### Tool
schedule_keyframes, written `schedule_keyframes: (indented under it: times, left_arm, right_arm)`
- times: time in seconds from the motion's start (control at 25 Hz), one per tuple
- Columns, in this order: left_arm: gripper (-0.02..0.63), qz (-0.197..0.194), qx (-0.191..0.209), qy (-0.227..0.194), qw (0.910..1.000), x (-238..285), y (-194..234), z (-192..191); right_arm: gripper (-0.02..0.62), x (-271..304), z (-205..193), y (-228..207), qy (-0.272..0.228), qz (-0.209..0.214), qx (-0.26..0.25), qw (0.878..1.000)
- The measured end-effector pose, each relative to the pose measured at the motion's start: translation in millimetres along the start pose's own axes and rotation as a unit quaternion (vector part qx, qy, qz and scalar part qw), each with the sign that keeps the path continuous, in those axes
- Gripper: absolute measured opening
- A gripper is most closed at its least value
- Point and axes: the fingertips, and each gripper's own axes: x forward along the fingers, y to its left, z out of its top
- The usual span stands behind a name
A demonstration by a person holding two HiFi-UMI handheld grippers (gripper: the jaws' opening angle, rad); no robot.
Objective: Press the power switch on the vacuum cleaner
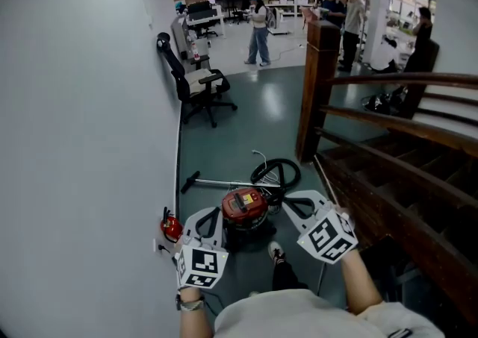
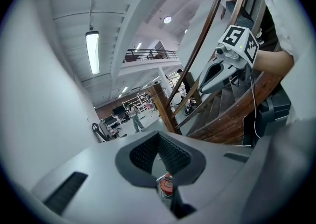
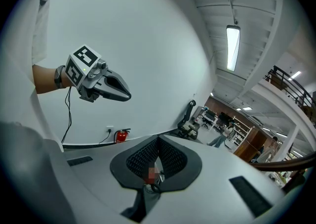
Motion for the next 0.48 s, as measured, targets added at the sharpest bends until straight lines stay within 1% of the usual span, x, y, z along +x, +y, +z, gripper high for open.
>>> schedule_keyframes:
  times: [0.16,0.36,0.48]
  left_arm:
    - [-0.003,-0.001,-0.001,-0.005,1.0000,-1.2,1.4,0.6]
    - [-0.003,-0.003,-0.004,0.000,1.0000,-3.7,0.8,-4.0]
    - [-0.003,-0.001,-0.005,0.000,1.0000,-5.3,3.2,-5.4]
  right_arm:
    - [0.028,2.5,4.0,2.2,-0.002,0.004,-0.004,1.000]
    - [0.028,4.6,10.0,5.2,-0.012,0.008,0.001,1.000]
    - [0.028,6.6,11.0,7.5,-0.009,0.011,0.000,1.000]
